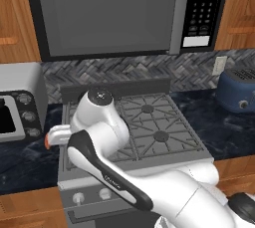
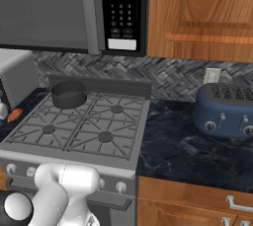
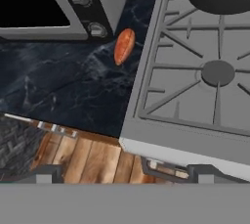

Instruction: Turn on the burner for the pot on the stove. Wait thirty seconds for the pot to heat up. Then add the sweet potato to the pot.

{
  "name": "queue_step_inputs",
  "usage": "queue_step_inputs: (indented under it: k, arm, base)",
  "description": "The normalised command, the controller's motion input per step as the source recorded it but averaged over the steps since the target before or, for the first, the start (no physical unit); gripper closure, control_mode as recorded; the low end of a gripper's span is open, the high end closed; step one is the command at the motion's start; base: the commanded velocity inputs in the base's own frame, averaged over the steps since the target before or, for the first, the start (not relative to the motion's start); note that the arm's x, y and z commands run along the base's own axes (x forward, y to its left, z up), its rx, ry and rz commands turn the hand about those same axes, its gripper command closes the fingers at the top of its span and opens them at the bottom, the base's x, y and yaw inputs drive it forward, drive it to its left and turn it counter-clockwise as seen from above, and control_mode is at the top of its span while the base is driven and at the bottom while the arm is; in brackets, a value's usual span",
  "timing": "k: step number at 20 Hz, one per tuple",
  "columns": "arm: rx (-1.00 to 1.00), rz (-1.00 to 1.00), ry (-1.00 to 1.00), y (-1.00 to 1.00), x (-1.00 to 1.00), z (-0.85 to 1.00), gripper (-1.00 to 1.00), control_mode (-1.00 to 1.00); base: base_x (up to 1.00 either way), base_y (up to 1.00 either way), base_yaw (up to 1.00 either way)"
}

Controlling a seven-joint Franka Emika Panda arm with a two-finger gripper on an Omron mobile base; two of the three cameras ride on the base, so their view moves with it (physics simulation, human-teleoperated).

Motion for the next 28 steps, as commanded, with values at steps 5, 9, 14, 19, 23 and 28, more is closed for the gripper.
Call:
queue_step_inputs:
  k: [5,9,14,19,23,28]
  arm:
    - [-0.03,0.00,0.00,0.12,0.18,-0.20,-1.00,-1.00]
    - [-0.07,0.00,0.00,0.02,0.21,-0.16,-1.00,-1.00]
    - [-0.03,0.00,0.01,0.00,0.29,-0.15,-1.00,-1.00]
    - [0.00,0.00,0.01,0.02,0.39,-0.21,-1.00,-1.00]
    - [0.00,0.00,0.00,0.04,0.39,-0.23,-1.00,-1.00]
    - [0.03,0.00,0.00,0.10,0.38,-0.22,-1.00,-1.00]
  base:
    - [0.00,0.00,0.00]
    - [0.00,0.00,0.00]
    - [0.00,0.00,0.00]
    - [0.00,0.00,0.00]
    - [0.00,0.00,0.00]
    - [0.00,0.00,0.00]
